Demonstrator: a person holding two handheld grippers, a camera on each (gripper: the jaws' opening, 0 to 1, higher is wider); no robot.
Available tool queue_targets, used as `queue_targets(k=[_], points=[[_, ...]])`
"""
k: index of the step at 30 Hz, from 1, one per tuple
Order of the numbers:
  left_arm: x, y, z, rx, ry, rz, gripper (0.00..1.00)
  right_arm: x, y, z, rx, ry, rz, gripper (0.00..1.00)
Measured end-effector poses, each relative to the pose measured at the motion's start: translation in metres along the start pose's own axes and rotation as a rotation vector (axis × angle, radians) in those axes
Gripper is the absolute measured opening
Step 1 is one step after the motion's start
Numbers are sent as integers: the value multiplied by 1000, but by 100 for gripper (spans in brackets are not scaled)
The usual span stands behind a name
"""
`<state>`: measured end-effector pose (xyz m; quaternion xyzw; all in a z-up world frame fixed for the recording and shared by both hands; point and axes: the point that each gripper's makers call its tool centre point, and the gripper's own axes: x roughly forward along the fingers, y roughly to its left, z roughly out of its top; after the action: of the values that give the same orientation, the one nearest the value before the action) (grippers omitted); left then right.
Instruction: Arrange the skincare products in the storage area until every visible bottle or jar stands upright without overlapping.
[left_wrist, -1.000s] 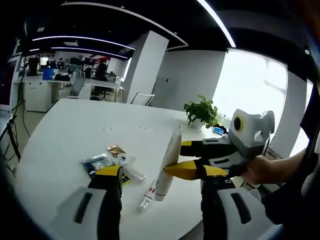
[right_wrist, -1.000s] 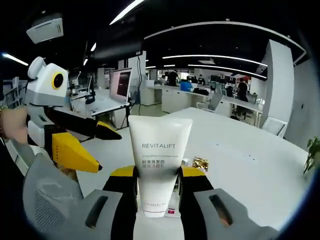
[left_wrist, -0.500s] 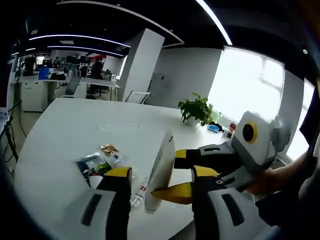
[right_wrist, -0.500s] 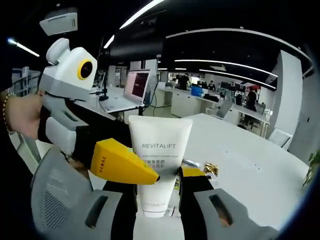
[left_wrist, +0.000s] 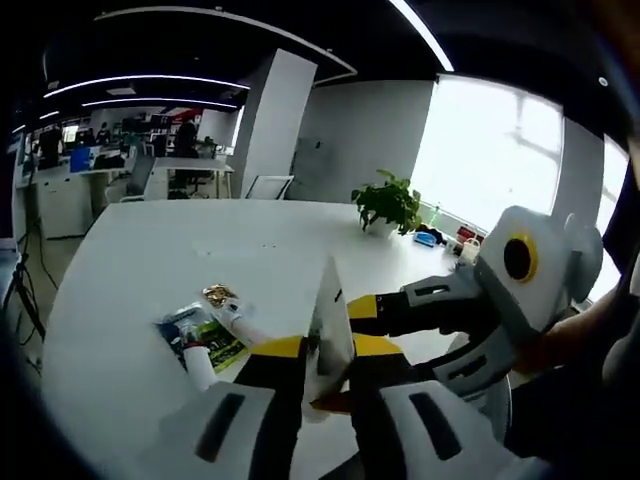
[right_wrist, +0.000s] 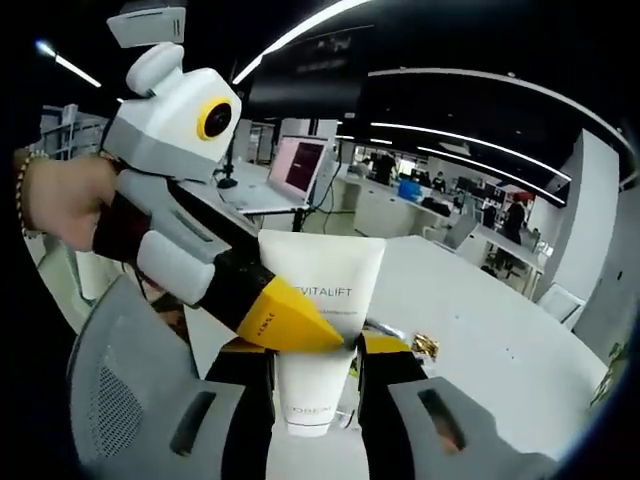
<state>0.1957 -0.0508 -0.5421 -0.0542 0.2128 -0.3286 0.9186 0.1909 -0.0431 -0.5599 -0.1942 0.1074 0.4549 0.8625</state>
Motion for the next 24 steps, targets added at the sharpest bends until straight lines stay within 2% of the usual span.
queue_targets(k=[5, 6, 7, 8, 12, 14, 17, 18, 20, 24], points=[[-7, -5, 9, 19, -26, -16, 8, -8, 0, 6, 29, -29, 8, 32], [-7, -7, 9, 17, -16, -37, 8, -10, 0, 7, 26, -30, 15, 32], [-8, -11, 12, -25, -20, -80, 7, -13, 0, 9, 29, -41, 16, 32], [-9, -10, 14, -29, -21, -82, 7, -14, 0, 11, 25, -57, 17, 32], [-13, -12, 19, 10, -10, -146, 6, -22, 1, 12, 27, -69, 90, 31], [-15, -13, 23, 69, -5, -163, 6, -27, 3, 13, 22, -84, 119, 30], [-19, -23, 33, 45, -16, -232, 6, -34, 6, 19, 58, -125, 168, 30], [-21, -27, 36, 54, -18, -261, 6, -37, 8, 22, 112, -149, 201, 29], [-23, -31, 41, 63, -18, -287, 5, -40, 7, 25, 165, -172, 227, 28], [-27, -48, 50, 103, -25, -385, 5, -52, 5, 35, 279, -249, 336, 27]])
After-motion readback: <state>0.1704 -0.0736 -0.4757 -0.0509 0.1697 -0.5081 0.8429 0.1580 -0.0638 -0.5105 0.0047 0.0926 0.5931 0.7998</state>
